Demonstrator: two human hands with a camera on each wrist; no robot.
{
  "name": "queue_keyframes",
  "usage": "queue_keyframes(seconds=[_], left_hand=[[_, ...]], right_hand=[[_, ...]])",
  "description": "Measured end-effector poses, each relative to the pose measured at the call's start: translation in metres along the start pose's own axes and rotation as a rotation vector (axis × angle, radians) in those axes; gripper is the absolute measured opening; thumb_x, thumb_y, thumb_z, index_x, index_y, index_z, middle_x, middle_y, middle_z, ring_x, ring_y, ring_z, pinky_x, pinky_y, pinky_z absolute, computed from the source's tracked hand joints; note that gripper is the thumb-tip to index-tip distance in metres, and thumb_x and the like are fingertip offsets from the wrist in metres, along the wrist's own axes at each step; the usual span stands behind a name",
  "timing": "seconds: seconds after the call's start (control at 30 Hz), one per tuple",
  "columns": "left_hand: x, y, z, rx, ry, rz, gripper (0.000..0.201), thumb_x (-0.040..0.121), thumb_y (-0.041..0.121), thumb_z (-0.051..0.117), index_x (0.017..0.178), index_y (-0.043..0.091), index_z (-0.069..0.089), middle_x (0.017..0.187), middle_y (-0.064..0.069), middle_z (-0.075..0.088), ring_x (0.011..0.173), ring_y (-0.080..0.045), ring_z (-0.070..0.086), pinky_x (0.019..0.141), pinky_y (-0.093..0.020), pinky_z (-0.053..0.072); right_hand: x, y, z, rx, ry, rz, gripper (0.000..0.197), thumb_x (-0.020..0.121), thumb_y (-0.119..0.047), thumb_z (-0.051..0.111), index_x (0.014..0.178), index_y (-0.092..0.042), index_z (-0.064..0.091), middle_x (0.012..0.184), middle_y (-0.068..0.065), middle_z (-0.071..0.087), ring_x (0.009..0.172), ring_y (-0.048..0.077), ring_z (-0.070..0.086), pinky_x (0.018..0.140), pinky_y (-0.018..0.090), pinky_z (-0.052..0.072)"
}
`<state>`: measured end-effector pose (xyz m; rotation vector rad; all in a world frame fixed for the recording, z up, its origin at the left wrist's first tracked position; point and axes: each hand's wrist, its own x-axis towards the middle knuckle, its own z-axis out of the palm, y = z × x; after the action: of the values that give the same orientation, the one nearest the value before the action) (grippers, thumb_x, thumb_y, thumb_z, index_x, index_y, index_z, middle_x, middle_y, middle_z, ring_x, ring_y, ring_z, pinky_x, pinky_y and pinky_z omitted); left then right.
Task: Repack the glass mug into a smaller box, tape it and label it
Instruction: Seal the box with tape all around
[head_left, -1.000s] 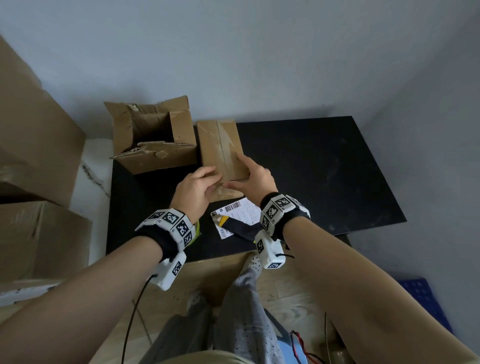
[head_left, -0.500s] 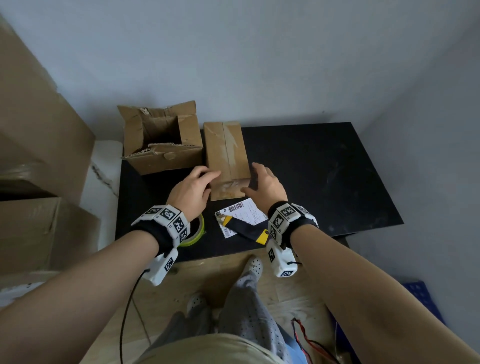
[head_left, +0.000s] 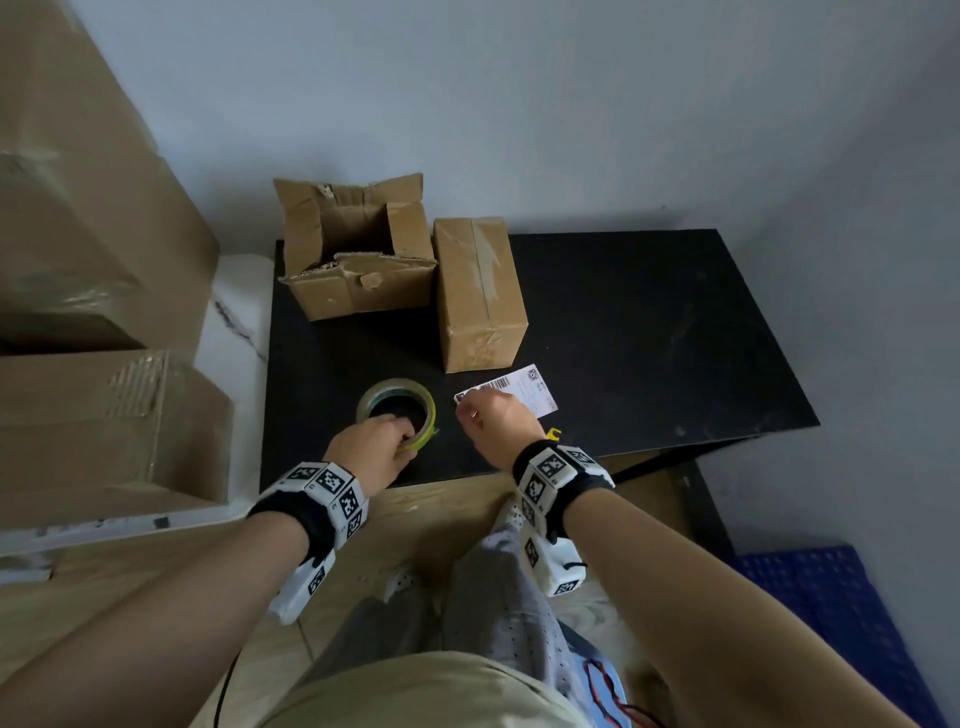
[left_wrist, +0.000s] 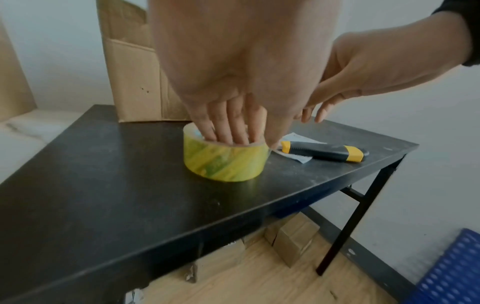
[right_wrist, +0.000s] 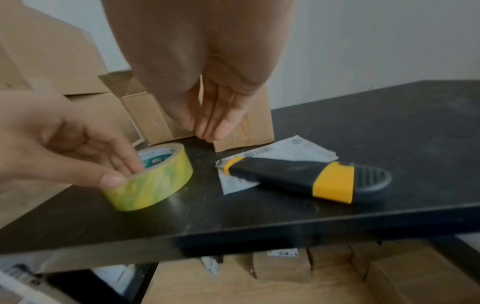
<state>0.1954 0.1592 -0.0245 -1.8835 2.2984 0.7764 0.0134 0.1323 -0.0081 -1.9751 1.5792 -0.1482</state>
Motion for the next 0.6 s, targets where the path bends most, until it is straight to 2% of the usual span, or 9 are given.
queue_keyframes(seconds=[0.07,0.17,0.3,0.4,0.6], left_hand=[[0.002,0.001,0.006,0.038,-0.009,-0.012,0.029,0.092,0.027,0.054,0.12,0.019,0.056,0.116,-0.001,0.057,0.104,-0.021,0.057,0.088,-0.035,0.047],[0.008,0.004,0.009,0.116,-0.023,-0.004,0.025,0.095,0.024,0.048,0.118,0.018,0.057,0.117,-0.002,0.056,0.108,-0.021,0.053,0.094,-0.034,0.038],[0.007,-0.001,0.005,0.008,0.067,0.036,0.022,0.093,0.02,0.05,0.111,0.013,0.06,0.109,-0.005,0.061,0.101,-0.025,0.057,0.088,-0.035,0.038],[0.002,-0.006,-0.004,-0.099,0.122,0.078,0.02,0.092,0.017,0.053,0.108,0.01,0.061,0.108,-0.007,0.063,0.099,-0.028,0.059,0.086,-0.037,0.042],[0.0,-0.001,-0.036,-0.296,0.174,0.091,0.023,0.091,0.017,0.057,0.112,0.009,0.062,0.114,-0.007,0.063,0.104,-0.023,0.06,0.088,-0.034,0.046]], right_hand=[[0.0,0.0,0.01,0.03,-0.048,0.014,0.017,0.093,-0.016,0.049,0.102,-0.011,0.063,0.104,0.01,0.065,0.093,0.029,0.06,0.08,0.04,0.051],[0.004,0.002,0.019,0.069,-0.09,0.049,0.018,0.092,-0.014,0.053,0.106,-0.011,0.063,0.106,0.011,0.065,0.096,0.028,0.061,0.085,0.042,0.051],[0.011,0.002,0.02,0.127,-0.095,0.084,0.024,0.089,-0.012,0.057,0.113,-0.011,0.061,0.112,0.011,0.064,0.102,0.028,0.059,0.091,0.041,0.048],[0.016,-0.003,0.014,0.159,-0.061,0.037,0.025,0.087,-0.009,0.06,0.112,-0.009,0.06,0.111,0.011,0.063,0.102,0.027,0.059,0.09,0.039,0.048],[0.027,-0.018,-0.011,0.304,0.023,0.02,0.017,0.083,-0.015,0.068,0.098,-0.007,0.065,0.097,0.008,0.067,0.092,0.021,0.063,0.081,0.029,0.05]])
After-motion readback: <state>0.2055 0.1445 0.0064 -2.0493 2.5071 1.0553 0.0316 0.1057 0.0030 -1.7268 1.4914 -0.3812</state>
